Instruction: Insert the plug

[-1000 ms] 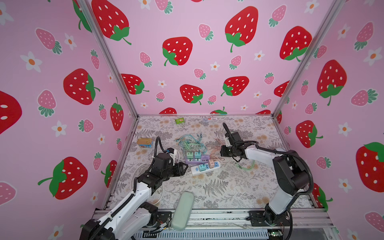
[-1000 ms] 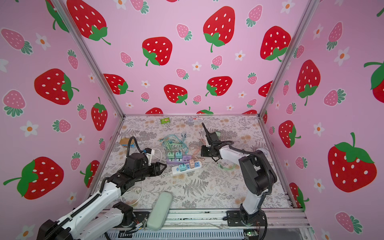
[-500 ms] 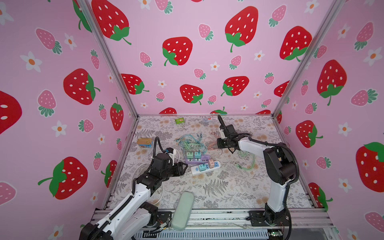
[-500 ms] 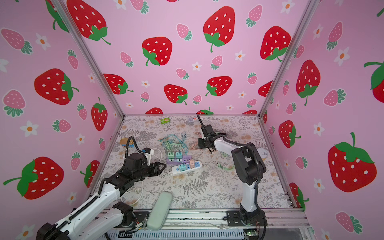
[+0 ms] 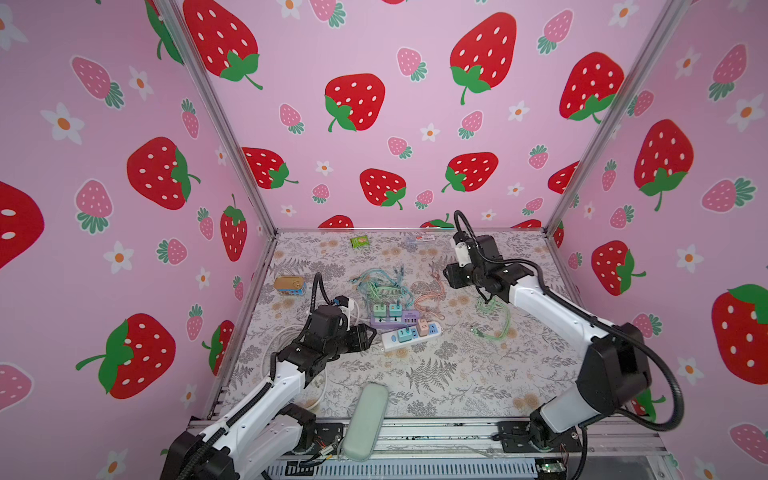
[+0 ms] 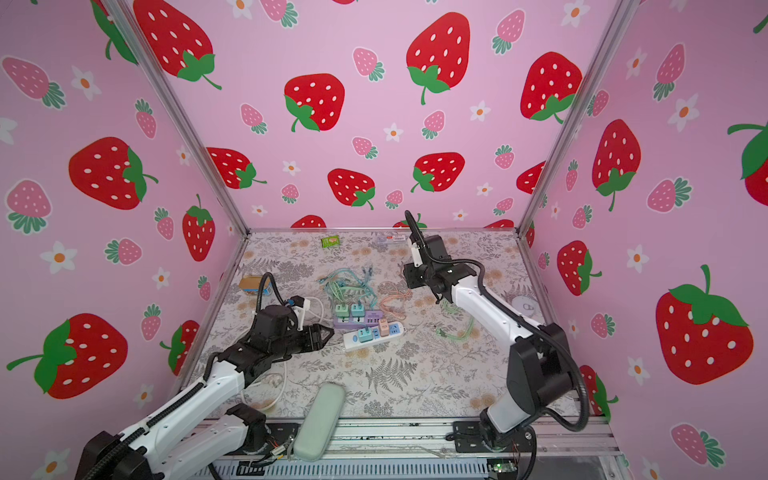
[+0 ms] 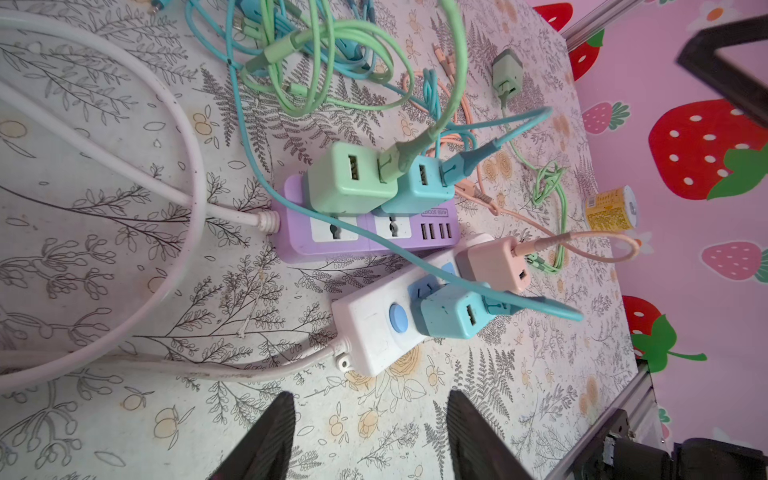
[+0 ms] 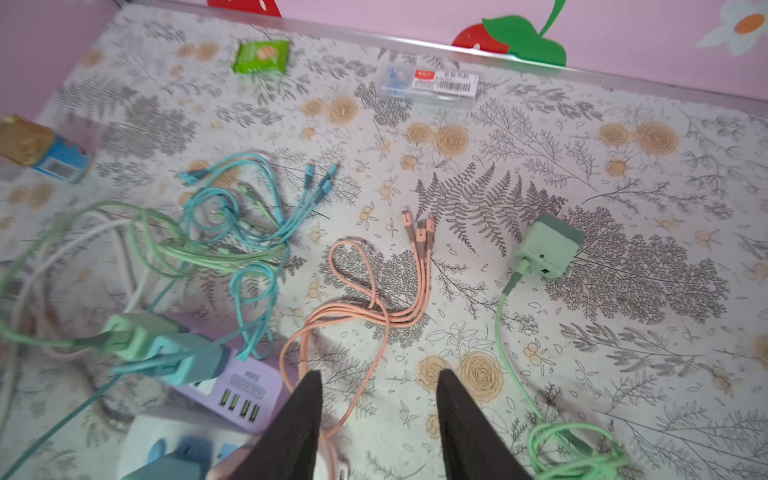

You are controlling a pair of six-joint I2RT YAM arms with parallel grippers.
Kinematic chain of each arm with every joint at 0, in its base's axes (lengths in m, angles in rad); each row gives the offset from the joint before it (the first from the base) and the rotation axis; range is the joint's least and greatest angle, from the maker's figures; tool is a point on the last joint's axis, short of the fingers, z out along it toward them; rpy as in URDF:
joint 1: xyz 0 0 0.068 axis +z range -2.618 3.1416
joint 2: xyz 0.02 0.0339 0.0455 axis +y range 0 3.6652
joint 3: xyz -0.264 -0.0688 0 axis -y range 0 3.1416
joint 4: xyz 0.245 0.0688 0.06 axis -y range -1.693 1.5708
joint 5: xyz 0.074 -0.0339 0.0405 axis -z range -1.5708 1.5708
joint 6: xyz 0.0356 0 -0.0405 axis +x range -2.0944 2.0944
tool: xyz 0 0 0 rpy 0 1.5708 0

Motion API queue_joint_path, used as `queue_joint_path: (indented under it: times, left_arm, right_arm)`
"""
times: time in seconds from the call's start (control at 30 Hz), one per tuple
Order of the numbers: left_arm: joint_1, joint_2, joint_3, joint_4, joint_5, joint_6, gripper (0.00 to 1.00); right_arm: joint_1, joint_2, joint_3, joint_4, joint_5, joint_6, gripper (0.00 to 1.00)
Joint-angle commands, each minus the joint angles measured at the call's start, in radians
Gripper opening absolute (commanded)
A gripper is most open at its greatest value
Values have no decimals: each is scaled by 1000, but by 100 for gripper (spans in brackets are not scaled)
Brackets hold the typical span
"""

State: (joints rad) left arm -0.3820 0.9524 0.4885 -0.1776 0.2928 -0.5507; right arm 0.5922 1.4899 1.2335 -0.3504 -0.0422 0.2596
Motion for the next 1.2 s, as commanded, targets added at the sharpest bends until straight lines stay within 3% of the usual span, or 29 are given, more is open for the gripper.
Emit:
queue_joint_path:
  times: [0.0,0.27,0.4,0.87,1.17]
  left_arm:
    - [7,25,0,30,-26,-13,61]
    - [7,122,-8,110,0,-34,56]
    - [6,178,-13,152,19,-35,53]
    - [5,333,0,255,76,-39,47]
    - [2,404,13,289,103,-45,40]
  right_arm:
    - [53,-90,-87,-77,-66,-6,48]
    - [297,-160,-220,-96,25,89,51]
    - [354,-128,-253,-69,73,123,51]
    - [388,61,-226,14,238,237,44]
    - [392,116,-204,77,203,260,43]
